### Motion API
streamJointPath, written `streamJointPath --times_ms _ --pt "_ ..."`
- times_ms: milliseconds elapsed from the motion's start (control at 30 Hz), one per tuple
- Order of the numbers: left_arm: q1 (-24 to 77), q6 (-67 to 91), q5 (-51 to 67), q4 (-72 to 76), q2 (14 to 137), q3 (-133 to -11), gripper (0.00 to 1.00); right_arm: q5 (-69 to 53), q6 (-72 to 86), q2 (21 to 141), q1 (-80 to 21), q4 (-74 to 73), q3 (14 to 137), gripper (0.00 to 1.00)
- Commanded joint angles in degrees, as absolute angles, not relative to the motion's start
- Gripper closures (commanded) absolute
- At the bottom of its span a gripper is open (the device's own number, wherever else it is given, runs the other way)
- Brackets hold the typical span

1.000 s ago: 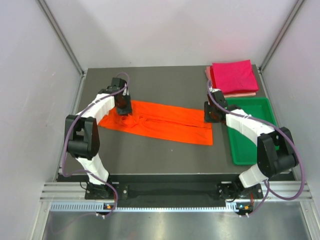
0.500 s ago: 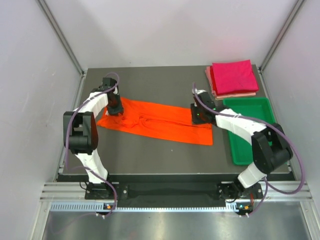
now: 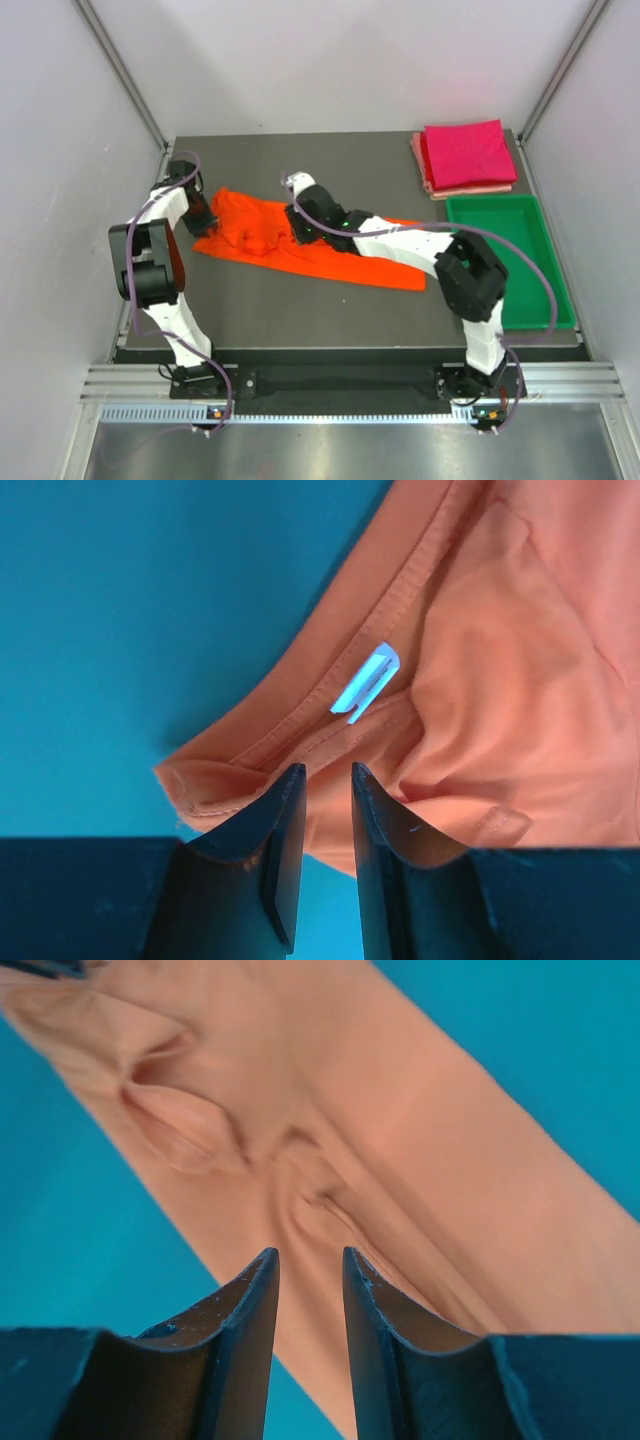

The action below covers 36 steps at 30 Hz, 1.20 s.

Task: Fold and stack the t-shirts
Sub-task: Fold the tshirt

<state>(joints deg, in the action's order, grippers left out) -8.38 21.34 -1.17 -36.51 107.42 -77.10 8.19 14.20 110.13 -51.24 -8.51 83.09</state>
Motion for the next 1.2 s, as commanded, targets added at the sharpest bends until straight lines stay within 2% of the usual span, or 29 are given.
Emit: streamJointPath --times_ms 0,300,667,867,1167 --pt "-7.82 21.53 3.58 -36.12 108.63 -78.83 0.70 6.77 9.41 115.47 -52.91 -4.13 90.15 0.68" --pt "-6.59 20.48 7.81 -34.10 106.26 -80.86 0.69 11.25 18.01 126.82 -54.67 -11.42 105.37 0.68" --pt "-1.85 21.00 7.56 -34.80 101.95 -79.89 0.69 15.82 27.77 130.25 -57.13 -12.57 107.67 0.68" --pt "-0.18 22.06 3.25 -34.90 103.36 -78.93 0.71 17.13 28.74 131.48 -58.44 -13.01 108.19 0.72" --pt "-0.18 22.06 3.78 -32.79 106.26 -77.08 0.70 18.11 29.27 134.38 -58.89 -13.88 110.74 0.72"
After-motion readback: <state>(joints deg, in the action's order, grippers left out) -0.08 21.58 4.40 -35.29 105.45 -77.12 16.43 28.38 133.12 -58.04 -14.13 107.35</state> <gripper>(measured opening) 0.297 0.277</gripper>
